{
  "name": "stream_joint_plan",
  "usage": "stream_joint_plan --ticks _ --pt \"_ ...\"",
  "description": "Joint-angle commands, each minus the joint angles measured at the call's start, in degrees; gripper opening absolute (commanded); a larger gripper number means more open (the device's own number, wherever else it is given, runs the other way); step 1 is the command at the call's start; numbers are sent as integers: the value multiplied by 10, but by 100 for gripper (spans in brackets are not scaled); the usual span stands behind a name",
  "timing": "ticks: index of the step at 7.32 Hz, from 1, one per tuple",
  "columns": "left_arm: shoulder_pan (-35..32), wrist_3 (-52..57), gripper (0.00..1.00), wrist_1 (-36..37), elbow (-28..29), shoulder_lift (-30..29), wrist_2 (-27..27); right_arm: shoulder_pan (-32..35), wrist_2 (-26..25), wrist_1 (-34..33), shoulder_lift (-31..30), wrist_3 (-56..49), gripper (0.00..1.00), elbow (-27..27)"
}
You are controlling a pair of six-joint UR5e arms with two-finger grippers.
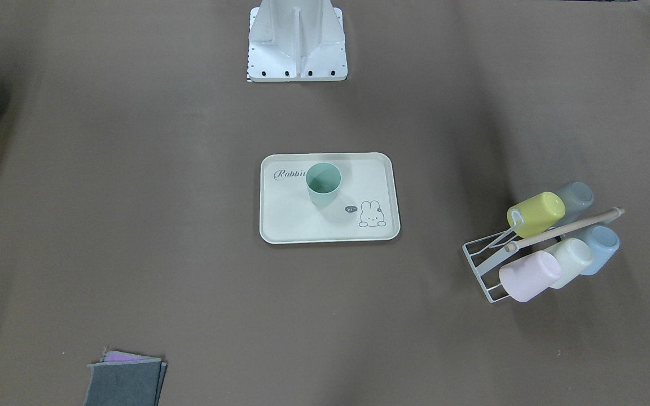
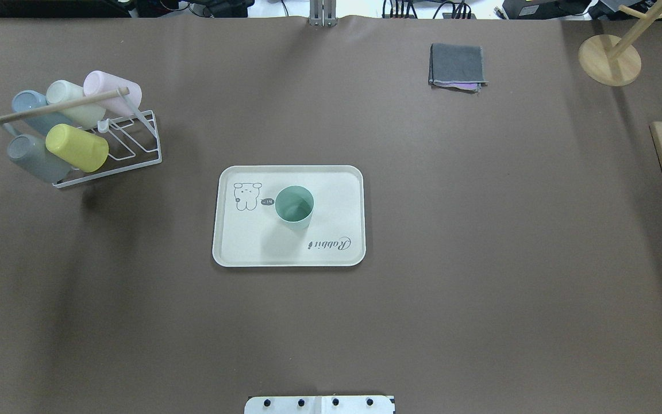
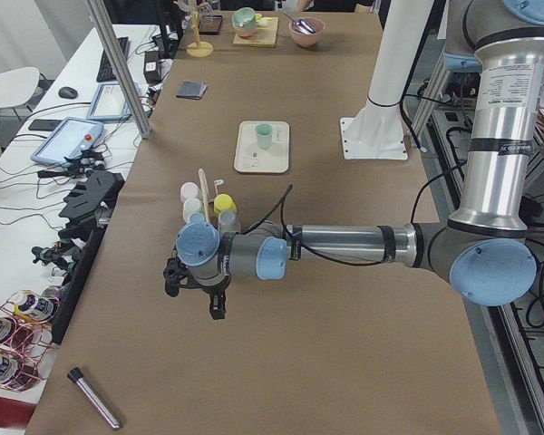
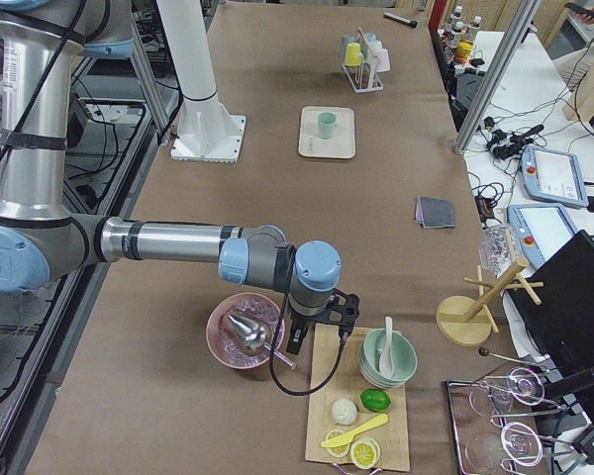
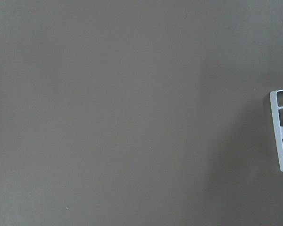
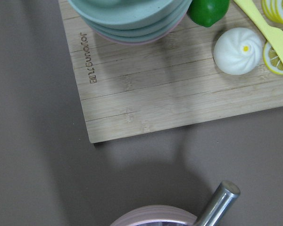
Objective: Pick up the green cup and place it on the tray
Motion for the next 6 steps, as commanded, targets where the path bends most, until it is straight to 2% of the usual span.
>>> stream_joint_plan --ticks 1,6 --pt "-19 4 99 -3 0 1 1 0 0 0 0 0 100 0" --pt "-22 4 99 -4 -6 0 1 0 0 0 1 1 100 1"
